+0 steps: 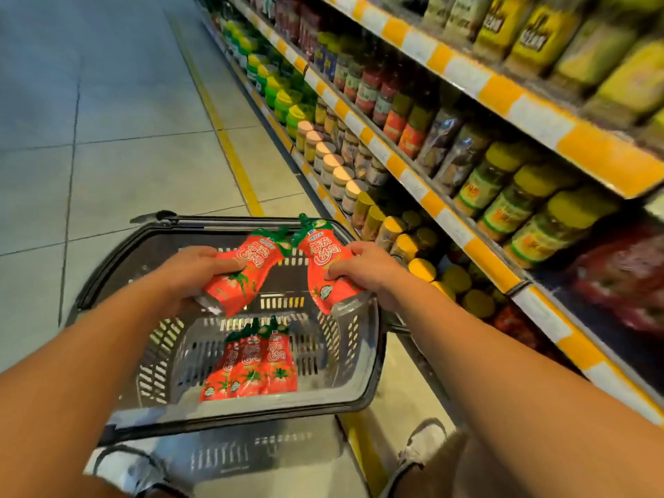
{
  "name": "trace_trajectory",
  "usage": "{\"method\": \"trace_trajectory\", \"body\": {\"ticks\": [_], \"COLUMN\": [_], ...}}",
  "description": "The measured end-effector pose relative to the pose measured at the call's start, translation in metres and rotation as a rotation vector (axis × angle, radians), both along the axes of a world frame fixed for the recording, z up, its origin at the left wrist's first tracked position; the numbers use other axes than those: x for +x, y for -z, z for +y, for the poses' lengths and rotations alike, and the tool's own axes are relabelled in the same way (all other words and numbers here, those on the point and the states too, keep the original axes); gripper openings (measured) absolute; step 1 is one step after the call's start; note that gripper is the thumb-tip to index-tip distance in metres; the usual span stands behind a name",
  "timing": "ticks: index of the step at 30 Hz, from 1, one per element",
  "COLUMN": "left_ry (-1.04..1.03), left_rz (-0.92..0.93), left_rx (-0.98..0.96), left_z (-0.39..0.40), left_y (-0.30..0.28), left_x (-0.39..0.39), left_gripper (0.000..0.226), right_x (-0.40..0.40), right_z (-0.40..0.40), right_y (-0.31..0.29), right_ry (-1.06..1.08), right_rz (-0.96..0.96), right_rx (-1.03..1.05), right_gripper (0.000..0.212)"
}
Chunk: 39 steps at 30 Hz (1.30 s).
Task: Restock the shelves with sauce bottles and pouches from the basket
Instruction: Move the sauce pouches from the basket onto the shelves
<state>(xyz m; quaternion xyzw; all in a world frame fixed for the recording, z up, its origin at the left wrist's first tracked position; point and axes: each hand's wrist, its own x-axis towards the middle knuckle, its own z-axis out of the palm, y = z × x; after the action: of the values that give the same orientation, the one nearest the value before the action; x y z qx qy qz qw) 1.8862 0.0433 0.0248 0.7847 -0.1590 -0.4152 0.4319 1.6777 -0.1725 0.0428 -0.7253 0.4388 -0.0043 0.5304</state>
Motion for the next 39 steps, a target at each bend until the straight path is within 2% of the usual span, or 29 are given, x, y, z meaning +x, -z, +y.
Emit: {"method": "trace_trajectory", "body": {"ticks": [8, 15, 20, 24, 30, 35, 39], "left_ry": [0.081, 0.142, 0.273, 0.378, 0.450, 0.429, 0.495], "left_rz": [0.138, 0.264, 0.279, 0.230, 0.203, 0.352, 0.364], "left_rx": [-0.310, -0.442, -0.421, -0.371, -0.288, -0.255, -0.245], "left_z": [-0.031, -0.080, -0.116, -0.147, -0.200, -0.233, -0.258], "left_y": [-0.059, -0.090, -0.095, -0.093, -0.095, -0.089, -0.075], "left_x": [-0.077, -0.164, -0.218, -0.252, -0.302, -0.341, -0.357], "left_gripper": [0.057, 0.039, 0.032, 0.036, 0.035, 0.033, 0.025], "right_x": [-0.106, -0.203, -0.263, -0.299, -0.336, -0.351, -0.357], "right_z": [0.000, -0.010, -0.022, -0.033, -0.052, -0.073, -0.087], "right_y": [-0.078, -0.092, -0.088, -0.083, -0.078, -0.075, -0.071], "right_ry": [0.239, 0.529, 0.690, 0.781, 0.862, 1.002, 1.073], "right_rz": [-0.258, -0.422, -0.385, -0.363, -0.373, -0.393, -0.346], "right_rx": [-0.013, 0.011, -0.049, -0.078, -0.113, -0.148, -0.167], "right_gripper": [0.039, 0.016, 0.018, 0.016, 0.031, 0.018, 0.020]}}
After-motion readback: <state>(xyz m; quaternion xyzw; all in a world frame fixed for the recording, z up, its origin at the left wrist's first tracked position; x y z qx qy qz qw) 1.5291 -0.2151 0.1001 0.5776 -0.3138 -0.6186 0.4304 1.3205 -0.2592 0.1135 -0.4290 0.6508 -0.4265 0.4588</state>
